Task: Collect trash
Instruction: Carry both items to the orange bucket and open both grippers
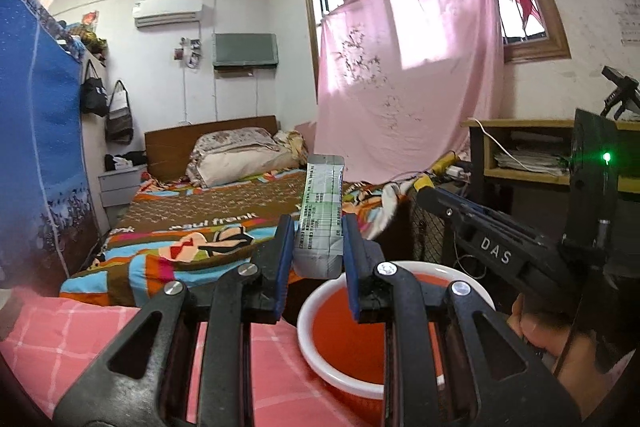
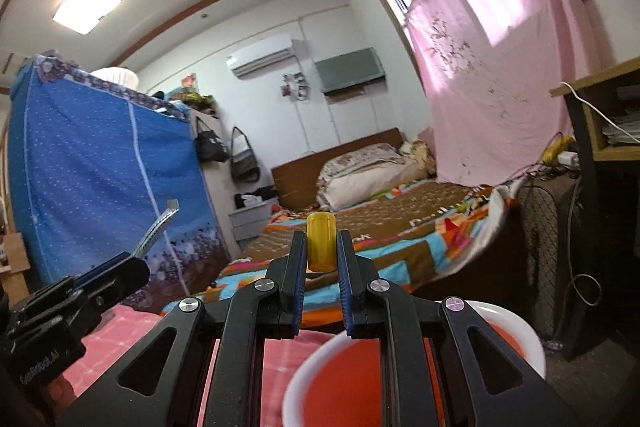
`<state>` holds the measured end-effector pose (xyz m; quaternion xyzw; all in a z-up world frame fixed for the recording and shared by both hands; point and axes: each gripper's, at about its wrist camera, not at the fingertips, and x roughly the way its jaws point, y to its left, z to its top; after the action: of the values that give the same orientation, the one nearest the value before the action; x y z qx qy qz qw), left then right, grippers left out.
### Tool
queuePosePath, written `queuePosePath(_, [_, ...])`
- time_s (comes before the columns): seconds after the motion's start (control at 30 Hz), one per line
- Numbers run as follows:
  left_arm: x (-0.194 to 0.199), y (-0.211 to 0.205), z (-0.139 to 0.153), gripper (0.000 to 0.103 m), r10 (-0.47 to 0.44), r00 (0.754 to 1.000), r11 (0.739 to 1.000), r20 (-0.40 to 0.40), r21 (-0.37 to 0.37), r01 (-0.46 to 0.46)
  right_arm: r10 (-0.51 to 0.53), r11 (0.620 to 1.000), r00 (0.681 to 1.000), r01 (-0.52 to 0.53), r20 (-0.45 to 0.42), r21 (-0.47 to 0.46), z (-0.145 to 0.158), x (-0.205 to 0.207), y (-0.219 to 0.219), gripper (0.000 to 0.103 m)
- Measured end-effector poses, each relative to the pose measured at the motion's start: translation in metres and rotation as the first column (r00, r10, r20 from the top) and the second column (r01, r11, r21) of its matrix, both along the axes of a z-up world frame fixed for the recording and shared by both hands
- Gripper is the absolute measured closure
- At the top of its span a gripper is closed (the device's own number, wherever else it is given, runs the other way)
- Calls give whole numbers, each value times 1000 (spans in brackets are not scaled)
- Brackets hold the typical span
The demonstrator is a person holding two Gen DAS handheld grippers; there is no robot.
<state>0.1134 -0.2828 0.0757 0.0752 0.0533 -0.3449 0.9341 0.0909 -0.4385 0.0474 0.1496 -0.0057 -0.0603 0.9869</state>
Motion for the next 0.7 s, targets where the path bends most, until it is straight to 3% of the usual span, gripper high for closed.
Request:
queuePosePath(0.33, [17, -23, -17, 75, -45, 987, 997, -153, 55, 54, -24, 999, 992, 30, -127, 45, -17, 8, -16, 90])
queuePosePath(0.7, [32, -36, -28, 75, -53, 965, 995, -256, 72, 74, -22, 995, 979, 41, -204, 88, -25, 16, -24, 90])
